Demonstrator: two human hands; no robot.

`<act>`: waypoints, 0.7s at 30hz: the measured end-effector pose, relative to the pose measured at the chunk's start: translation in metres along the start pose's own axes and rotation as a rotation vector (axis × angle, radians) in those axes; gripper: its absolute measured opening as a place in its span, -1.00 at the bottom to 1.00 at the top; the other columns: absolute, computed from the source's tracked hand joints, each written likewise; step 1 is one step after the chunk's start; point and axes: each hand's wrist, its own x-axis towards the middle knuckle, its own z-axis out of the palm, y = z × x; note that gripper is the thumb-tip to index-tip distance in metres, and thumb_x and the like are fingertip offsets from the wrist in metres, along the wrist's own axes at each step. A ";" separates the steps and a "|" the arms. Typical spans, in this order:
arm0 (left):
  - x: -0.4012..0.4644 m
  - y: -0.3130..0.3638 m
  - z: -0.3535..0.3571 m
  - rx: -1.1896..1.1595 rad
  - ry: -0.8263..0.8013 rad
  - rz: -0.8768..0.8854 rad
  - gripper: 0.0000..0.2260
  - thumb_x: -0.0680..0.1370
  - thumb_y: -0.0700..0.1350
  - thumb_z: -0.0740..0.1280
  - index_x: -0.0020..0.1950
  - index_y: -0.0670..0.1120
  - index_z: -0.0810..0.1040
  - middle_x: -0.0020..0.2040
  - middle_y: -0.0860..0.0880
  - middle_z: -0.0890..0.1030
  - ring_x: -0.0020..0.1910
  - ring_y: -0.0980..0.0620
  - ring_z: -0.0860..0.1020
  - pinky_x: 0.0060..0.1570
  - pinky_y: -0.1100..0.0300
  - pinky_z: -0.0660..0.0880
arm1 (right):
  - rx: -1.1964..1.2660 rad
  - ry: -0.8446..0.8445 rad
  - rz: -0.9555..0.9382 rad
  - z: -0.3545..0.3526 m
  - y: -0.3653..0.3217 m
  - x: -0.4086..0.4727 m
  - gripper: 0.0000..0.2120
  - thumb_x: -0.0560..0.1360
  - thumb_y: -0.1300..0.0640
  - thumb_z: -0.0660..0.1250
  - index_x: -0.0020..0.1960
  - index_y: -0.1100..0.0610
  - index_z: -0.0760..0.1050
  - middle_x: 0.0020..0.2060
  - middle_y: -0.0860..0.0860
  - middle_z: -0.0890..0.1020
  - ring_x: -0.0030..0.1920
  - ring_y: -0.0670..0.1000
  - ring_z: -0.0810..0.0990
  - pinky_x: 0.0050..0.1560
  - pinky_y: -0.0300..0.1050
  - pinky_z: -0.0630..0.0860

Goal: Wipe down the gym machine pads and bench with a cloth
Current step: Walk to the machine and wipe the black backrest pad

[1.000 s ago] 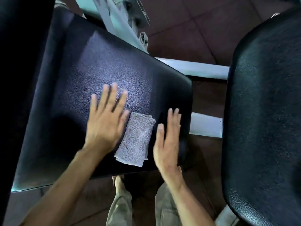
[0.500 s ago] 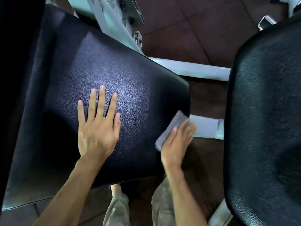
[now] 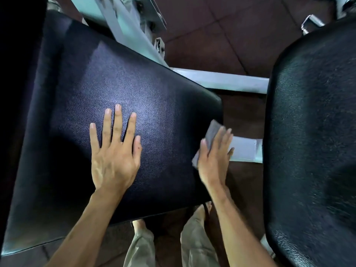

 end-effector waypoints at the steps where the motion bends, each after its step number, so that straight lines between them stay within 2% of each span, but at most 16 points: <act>1: 0.000 0.000 0.000 0.002 0.001 -0.005 -0.52 0.67 0.07 -0.03 0.60 0.04 0.06 0.63 -0.08 -0.01 0.62 -0.07 -0.04 0.56 -0.17 -0.09 | 0.056 0.032 0.108 -0.002 -0.010 0.027 -0.33 0.64 -0.18 -0.04 0.60 0.19 -0.07 0.60 0.17 -0.04 0.60 0.15 -0.11 0.54 0.31 -0.03; 3: -0.001 0.001 0.002 0.007 0.010 -0.005 -0.52 0.68 0.07 -0.04 0.60 0.04 0.06 0.63 -0.08 -0.01 0.62 -0.07 -0.03 0.56 -0.17 -0.08 | 0.135 0.066 0.177 -0.004 -0.048 0.078 -0.37 0.65 -0.15 0.00 0.60 0.17 0.00 0.60 0.15 0.01 0.60 0.16 -0.10 0.54 0.30 -0.10; 4: -0.001 0.001 0.002 0.012 0.017 -0.003 -0.52 0.68 0.07 -0.04 0.60 0.04 0.06 0.63 -0.08 0.00 0.62 -0.07 -0.03 0.56 -0.16 -0.08 | 0.109 0.078 0.108 -0.002 -0.070 0.090 -0.38 0.64 -0.14 0.00 0.59 0.16 0.06 0.60 0.14 0.06 0.60 0.17 -0.06 0.53 0.31 -0.07; 6: 0.000 0.001 0.003 0.017 0.012 0.000 -0.52 0.68 0.07 -0.03 0.60 0.05 0.05 0.63 -0.08 -0.01 0.62 -0.07 -0.04 0.56 -0.17 -0.08 | 0.025 0.084 -0.176 0.007 -0.102 0.076 -0.39 0.63 -0.14 -0.01 0.59 0.15 0.09 0.59 0.14 0.10 0.59 0.18 -0.01 0.54 0.28 -0.04; 7: 0.000 0.000 0.002 0.007 0.000 0.000 -0.52 0.68 0.07 -0.03 0.60 0.05 0.04 0.63 -0.07 -0.03 0.62 -0.06 -0.05 0.56 -0.17 -0.08 | 0.005 0.057 -0.307 0.010 -0.107 0.054 -0.38 0.63 -0.13 -0.02 0.59 0.17 0.05 0.59 0.15 0.06 0.60 0.17 -0.03 0.54 0.25 -0.05; 9: 0.000 -0.001 0.001 -0.014 -0.024 -0.011 -0.51 0.67 0.07 -0.02 0.60 0.05 0.02 0.63 -0.06 -0.05 0.62 -0.05 -0.07 0.56 -0.16 -0.10 | -0.009 -0.038 -0.442 0.012 -0.092 -0.001 -0.37 0.64 -0.12 -0.05 0.60 0.17 -0.05 0.61 0.12 -0.04 0.61 0.12 -0.11 0.56 0.20 -0.06; 12: -0.001 -0.001 0.002 -0.020 -0.024 -0.016 -0.50 0.66 0.07 -0.01 0.60 0.05 0.04 0.63 -0.06 -0.04 0.62 -0.04 -0.07 0.56 -0.15 -0.12 | -0.049 -0.125 -0.473 0.012 -0.050 -0.055 -0.35 0.64 -0.16 -0.09 0.61 0.15 -0.12 0.61 0.07 -0.12 0.60 0.06 -0.19 0.57 0.20 -0.03; 15: 0.000 -0.002 0.002 -0.008 -0.021 -0.006 -0.52 0.67 0.07 -0.01 0.60 0.05 0.05 0.63 -0.07 -0.02 0.62 -0.05 -0.05 0.55 -0.14 -0.13 | -0.051 -0.087 -0.465 0.019 -0.041 -0.061 -0.36 0.64 -0.15 -0.09 0.61 0.16 -0.09 0.61 0.09 -0.09 0.61 0.08 -0.17 0.58 0.18 -0.06; 19: 0.000 -0.002 0.005 0.005 -0.043 0.000 -0.51 0.67 0.06 -0.01 0.60 0.04 0.02 0.63 -0.08 -0.06 0.62 -0.06 -0.08 0.55 -0.15 -0.15 | 0.112 -0.087 -0.449 0.027 -0.044 -0.059 -0.44 0.64 0.15 0.09 0.59 0.20 0.00 0.60 0.11 0.00 0.61 0.09 -0.11 0.59 0.07 -0.08; 21: 0.001 -0.002 0.001 0.008 -0.079 -0.005 -0.51 0.68 0.05 -0.01 0.61 0.03 0.01 0.63 -0.08 -0.07 0.62 -0.07 -0.09 0.55 -0.16 -0.14 | 0.215 -0.102 -0.427 0.017 -0.043 -0.058 -0.46 0.63 0.28 0.13 0.58 0.23 0.08 0.59 0.12 0.08 0.61 0.07 -0.05 0.60 0.02 0.00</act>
